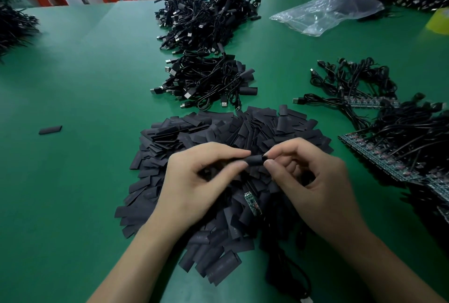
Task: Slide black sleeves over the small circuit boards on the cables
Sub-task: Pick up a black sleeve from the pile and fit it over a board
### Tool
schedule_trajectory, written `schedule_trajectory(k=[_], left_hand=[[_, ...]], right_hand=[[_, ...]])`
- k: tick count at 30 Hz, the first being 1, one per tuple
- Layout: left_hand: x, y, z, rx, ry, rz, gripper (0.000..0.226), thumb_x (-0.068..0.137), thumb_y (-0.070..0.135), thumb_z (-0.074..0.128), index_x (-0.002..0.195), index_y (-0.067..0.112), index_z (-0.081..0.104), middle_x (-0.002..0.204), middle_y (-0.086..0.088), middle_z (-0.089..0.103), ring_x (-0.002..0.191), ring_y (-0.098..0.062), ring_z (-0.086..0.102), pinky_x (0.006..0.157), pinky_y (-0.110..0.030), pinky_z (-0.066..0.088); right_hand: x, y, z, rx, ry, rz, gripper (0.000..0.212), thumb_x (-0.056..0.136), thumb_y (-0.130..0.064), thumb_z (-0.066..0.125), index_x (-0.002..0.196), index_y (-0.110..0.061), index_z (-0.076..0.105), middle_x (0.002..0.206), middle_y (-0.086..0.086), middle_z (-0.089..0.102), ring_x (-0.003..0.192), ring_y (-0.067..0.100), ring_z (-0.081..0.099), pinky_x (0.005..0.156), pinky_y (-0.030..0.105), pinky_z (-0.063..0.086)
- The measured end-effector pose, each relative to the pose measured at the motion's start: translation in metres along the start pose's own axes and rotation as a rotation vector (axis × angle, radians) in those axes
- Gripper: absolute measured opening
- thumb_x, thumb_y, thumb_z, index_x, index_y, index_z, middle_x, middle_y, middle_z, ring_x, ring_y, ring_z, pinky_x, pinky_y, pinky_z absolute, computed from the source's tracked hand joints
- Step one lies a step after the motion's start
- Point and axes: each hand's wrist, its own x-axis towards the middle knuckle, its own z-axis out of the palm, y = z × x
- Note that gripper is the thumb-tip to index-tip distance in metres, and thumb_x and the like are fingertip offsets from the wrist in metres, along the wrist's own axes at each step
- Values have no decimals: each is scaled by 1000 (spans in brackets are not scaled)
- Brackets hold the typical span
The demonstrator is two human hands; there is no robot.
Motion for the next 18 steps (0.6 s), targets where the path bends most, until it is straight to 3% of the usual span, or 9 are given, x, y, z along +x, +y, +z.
schedule_trajectory(k=[2, 6, 18], left_hand=[[-2, 1, 5, 189, 45, 176, 23, 86, 19, 84, 107, 13, 80, 102, 6, 76, 95, -6, 71, 87, -20, 53], [-7, 1, 8, 338, 118, 330, 22, 90, 18, 82, 109, 8, 79, 103, -1, 76, 92, -12, 71, 83, -26, 56], [-10, 3, 8, 354, 190, 375, 15, 91, 17, 81, 105, 11, 81, 103, 4, 77, 94, -6, 72, 84, -21, 55]], right_hand=[[-1, -2, 2, -8, 11, -8, 3, 91, -21, 71, 90, -24, 71, 71, -2, 62, 59, 17, 55, 57, 29, 49], [-2, -6, 1, 27, 2, -4, 5, 91, -20, 71, 88, -24, 71, 71, -1, 63, 59, 16, 55, 56, 27, 48], [-2, -9, 1, 143, -32, 29, 7, 91, -21, 71, 87, -27, 69, 68, 4, 61, 61, 28, 55, 56, 41, 44]])
